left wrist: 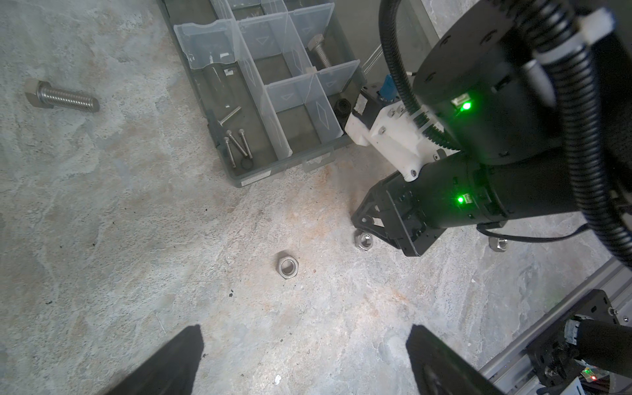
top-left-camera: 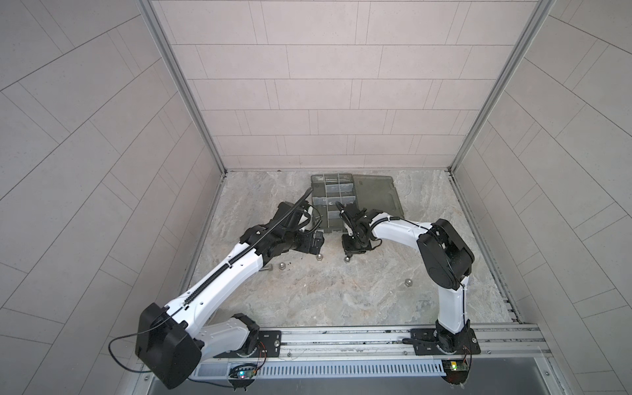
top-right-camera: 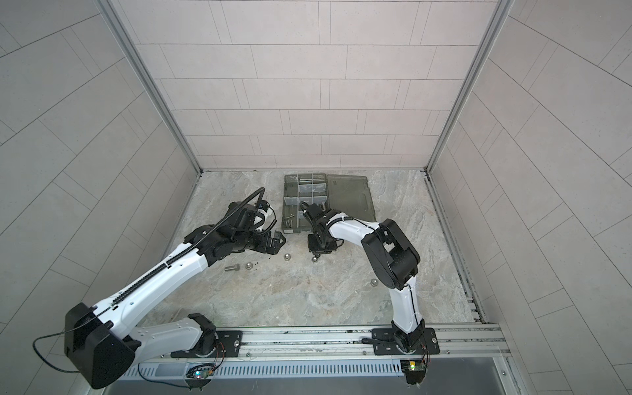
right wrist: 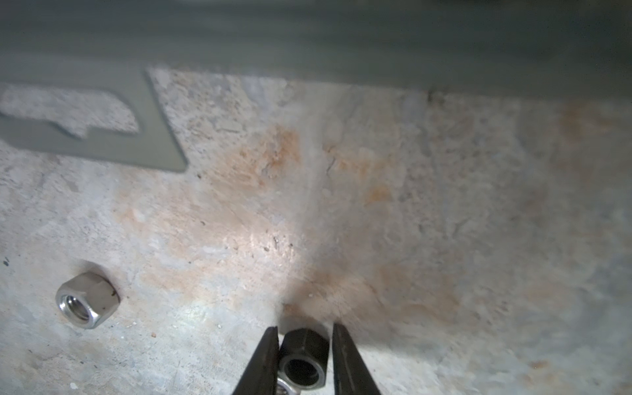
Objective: Sort the screws and nuts into containers
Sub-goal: 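Lower the right gripper onto the stacked black and silver nuts, then close the right gripper on the top black hex nut and lift it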
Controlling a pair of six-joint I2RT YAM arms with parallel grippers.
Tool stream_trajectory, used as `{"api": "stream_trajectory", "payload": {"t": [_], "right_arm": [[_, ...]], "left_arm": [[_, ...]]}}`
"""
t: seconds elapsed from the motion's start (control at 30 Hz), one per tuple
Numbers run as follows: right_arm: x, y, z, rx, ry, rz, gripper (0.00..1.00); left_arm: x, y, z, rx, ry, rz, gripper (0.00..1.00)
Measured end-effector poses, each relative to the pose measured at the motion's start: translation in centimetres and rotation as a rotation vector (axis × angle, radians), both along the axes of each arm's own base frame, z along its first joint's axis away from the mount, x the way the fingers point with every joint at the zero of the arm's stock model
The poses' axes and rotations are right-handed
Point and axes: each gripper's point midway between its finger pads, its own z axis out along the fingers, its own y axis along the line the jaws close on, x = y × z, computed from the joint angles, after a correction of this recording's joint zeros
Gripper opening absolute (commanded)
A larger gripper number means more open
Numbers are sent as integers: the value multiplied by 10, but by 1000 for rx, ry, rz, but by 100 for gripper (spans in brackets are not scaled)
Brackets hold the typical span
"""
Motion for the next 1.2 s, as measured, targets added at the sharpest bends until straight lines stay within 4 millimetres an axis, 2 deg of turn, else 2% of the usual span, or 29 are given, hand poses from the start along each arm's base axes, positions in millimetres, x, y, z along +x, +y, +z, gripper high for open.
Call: {"api": "stream_trajectory", "payload": {"t": [0.2, 0.3, 0.57, 1.07, 1.2], "right_arm": [[0, 0, 0, -5, 6, 0, 26], [0, 0, 0, -5, 7, 0, 31], [-2, 2, 0, -16, -3, 10, 32], [-5, -3, -2, -53, -12, 3, 29], [-6, -5, -2, -61, -11, 3, 25]], "left_arm": [[0, 0, 0, 0, 1, 0, 100], [0, 0, 0, -1, 1, -1, 100], [-1, 0, 1, -6, -2, -3, 100], [-5, 1, 5, -17, -12, -6, 100], [-5, 1, 6, -19, -14, -6, 100]]}}
